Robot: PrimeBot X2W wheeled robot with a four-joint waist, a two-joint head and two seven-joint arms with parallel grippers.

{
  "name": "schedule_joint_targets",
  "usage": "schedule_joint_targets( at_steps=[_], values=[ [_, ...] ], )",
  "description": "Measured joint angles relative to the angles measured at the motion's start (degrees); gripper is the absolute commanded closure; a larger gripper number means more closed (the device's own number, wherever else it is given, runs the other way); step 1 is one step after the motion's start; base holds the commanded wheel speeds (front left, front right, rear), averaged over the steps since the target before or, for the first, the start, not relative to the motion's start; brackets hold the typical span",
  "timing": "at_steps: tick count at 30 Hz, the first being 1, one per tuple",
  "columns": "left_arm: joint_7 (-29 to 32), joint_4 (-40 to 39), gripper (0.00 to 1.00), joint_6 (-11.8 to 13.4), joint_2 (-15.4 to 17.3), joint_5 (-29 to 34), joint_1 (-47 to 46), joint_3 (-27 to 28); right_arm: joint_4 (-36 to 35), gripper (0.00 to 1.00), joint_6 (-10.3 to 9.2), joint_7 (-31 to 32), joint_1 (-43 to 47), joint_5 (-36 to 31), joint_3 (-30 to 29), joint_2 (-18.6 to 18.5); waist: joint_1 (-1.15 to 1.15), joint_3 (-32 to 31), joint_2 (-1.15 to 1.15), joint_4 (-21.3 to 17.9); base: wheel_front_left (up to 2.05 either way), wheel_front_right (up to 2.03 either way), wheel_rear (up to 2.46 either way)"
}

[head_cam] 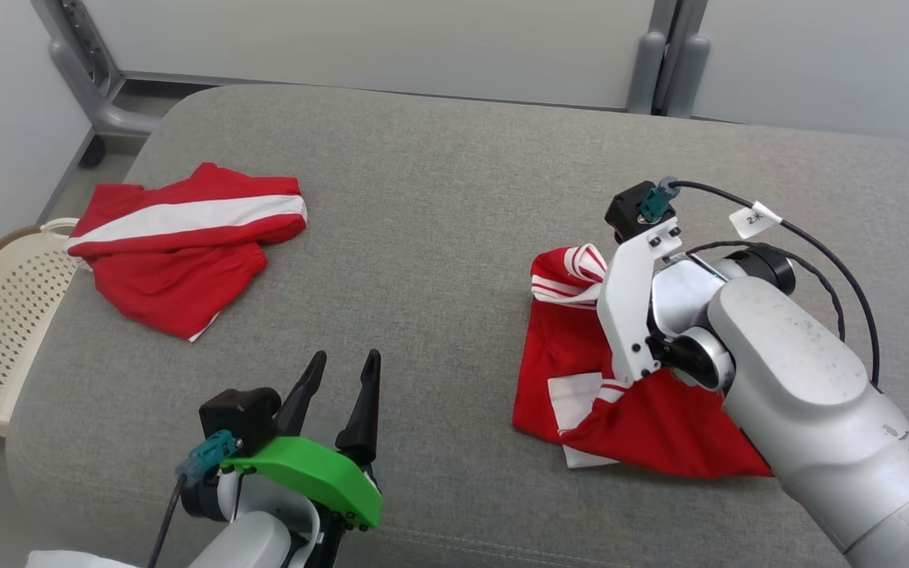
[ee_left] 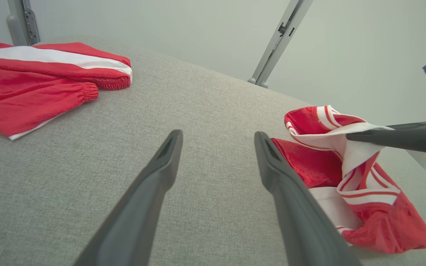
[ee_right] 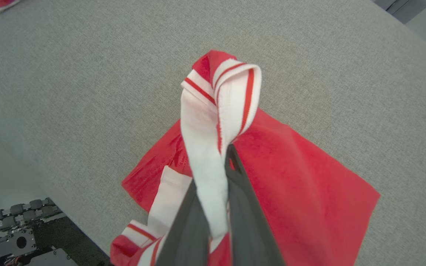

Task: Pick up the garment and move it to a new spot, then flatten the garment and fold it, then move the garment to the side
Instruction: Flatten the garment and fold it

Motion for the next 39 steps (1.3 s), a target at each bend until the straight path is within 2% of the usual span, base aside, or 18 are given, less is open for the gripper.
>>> schedule_joint_targets(
  at_steps=[7,10,11,17,23,27,35,39],
  values=[
    [-0.4,0.8,0.0,-0.5,-0.3,0.0,0.0,0.1,3.5,1.0,0.0,-0.9,0.3,-2.3,-1.5,3.1,0.0,0.4,0.0,1.5,0.0,0.0,0.0],
    [-0.4,1.1,0.0,-0.6,-0.4,0.0,-0.1,0.1,5.7,0.5,0.0,-1.4,0.9,-3.6,-2.2,4.1,0.0,0.4,0.0,1.6,0.0,0.0,0.0],
    [-0.4,1.1,0.0,-0.7,-0.4,0.0,-0.2,0.1,6.4,0.0,0.0,-1.5,1.0,-4.0,-2.5,4.4,0.0,0.4,0.0,1.7,0.0,0.0,0.0],
    [-0.4,1.4,0.0,-0.7,-0.3,0.0,-0.3,-0.1,6.7,0.0,0.0,-2.5,1.3,-3.7,-3.2,6.4,0.0,0.1,0.0,1.1,0.0,0.0,0.0],
    [-0.3,1.3,0.0,-0.4,0.3,0.0,0.1,-0.2,2.6,0.0,0.0,-3.8,1.2,-0.2,-5.1,5.4,0.0,-0.6,0.0,-0.5,0.0,0.0,0.0],
    [0.1,0.7,0.0,-0.1,0.8,0.0,0.6,-0.4,-0.4,0.0,0.0,-5.6,1.1,1.1,-7.7,3.0,0.0,-1.2,0.0,-1.9,0.0,0.0,0.0],
    [0.9,-0.9,0.0,0.6,1.2,0.0,1.3,-1.1,-2.1,0.0,-0.01,-8.4,2.8,1.9,-17.4,-2.8,0.0,-1.9,0.0,-4.5,0.0,0.0,0.0],
    [1.1,-1.5,0.0,0.9,1.2,0.2,1.5,-1.3,-3.2,0.0,-0.03,-10.2,4.9,1.7,-21.3,-4.0,0.0,-1.5,0.0,-5.5,0.0,0.0,0.0]
  ],
)
